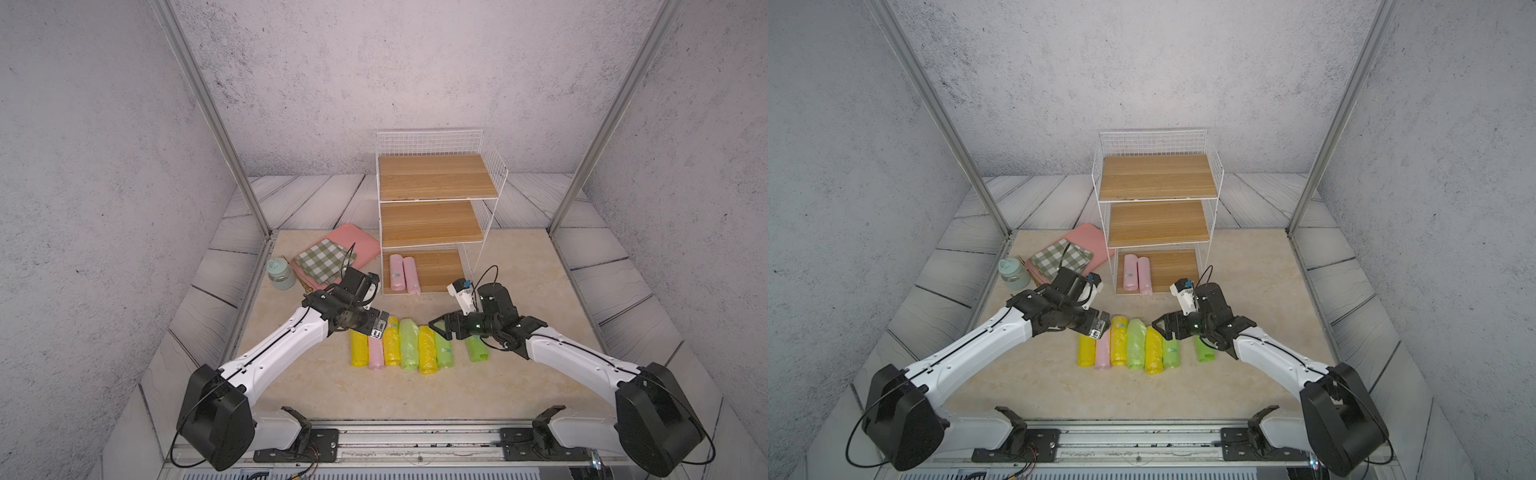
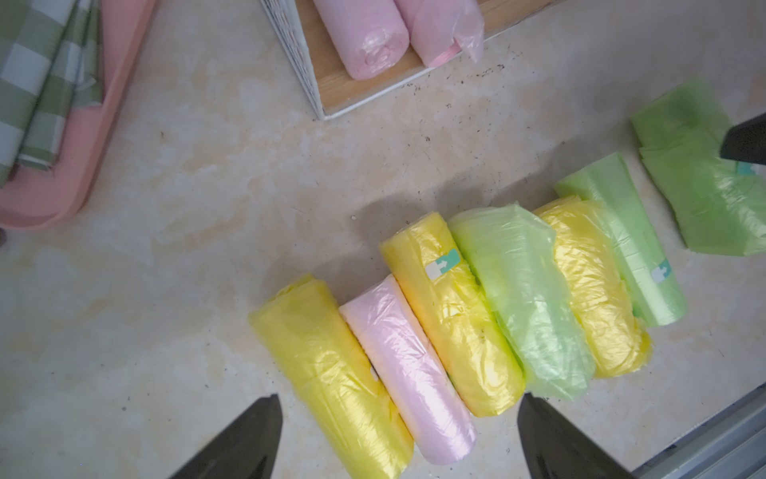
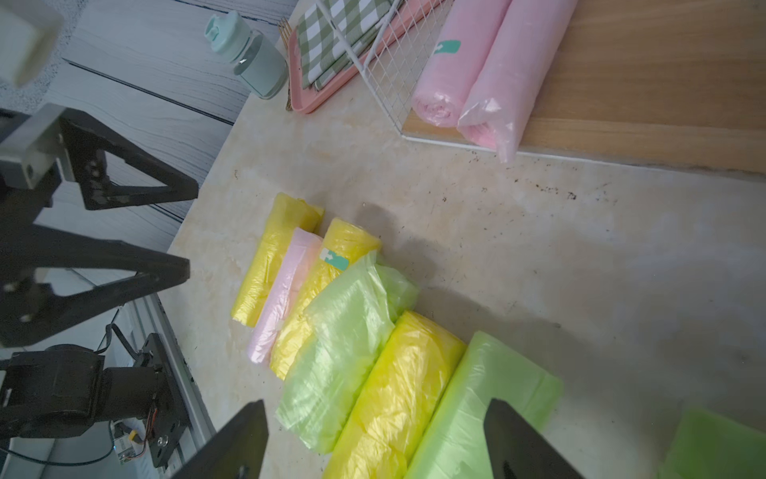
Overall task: Sort the rolls of trash bags by color and place them on the shelf
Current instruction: Pick up the roll of trash bags from the center of the board.
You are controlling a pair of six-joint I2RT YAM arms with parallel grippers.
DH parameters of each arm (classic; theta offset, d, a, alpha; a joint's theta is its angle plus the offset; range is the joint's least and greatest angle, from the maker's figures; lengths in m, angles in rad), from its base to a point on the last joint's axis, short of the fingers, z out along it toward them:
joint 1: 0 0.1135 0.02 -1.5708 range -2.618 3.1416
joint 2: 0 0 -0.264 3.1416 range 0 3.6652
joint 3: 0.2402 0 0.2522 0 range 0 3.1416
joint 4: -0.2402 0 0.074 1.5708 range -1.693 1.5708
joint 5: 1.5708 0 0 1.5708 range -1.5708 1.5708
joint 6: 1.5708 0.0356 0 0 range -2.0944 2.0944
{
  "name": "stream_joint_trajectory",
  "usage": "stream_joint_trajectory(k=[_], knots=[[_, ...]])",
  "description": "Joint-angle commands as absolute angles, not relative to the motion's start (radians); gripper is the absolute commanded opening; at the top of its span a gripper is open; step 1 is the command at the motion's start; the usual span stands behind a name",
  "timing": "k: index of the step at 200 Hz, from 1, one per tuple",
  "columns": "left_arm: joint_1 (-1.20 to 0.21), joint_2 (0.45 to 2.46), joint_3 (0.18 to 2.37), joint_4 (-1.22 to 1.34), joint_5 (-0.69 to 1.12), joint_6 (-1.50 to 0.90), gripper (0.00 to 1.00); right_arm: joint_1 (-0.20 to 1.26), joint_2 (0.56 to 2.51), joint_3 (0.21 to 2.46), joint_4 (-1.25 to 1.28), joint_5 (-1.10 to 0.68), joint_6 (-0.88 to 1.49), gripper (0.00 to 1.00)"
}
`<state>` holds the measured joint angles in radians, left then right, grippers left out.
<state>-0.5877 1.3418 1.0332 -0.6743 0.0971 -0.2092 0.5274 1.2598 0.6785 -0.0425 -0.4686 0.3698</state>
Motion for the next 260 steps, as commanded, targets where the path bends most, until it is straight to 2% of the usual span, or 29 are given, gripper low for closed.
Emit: stream_joint_trajectory(k=[1,22,198,260], knots=[[-0.594,1.383,1.046,-0.709,0.086,-0.254,0.94,0.534,1.208,0.665,-0.104,-0.43,0.328,0.92],[-0.597,1.436,1.078,-0.743,0.091,-0.274,0.91,0.535,1.188,0.66,-0.132,-0.414,0.311,1.0],[-0.609,1.663,1.163,-0.793,0.054,-0.414,0.62,0.535,1.148,0.615,-0.145,-0.328,0.321,0.99],[-0.612,1.688,1.164,-0.797,0.087,-0.427,0.57,0.535,1.149,0.606,-0.143,-0.321,0.325,0.99]])
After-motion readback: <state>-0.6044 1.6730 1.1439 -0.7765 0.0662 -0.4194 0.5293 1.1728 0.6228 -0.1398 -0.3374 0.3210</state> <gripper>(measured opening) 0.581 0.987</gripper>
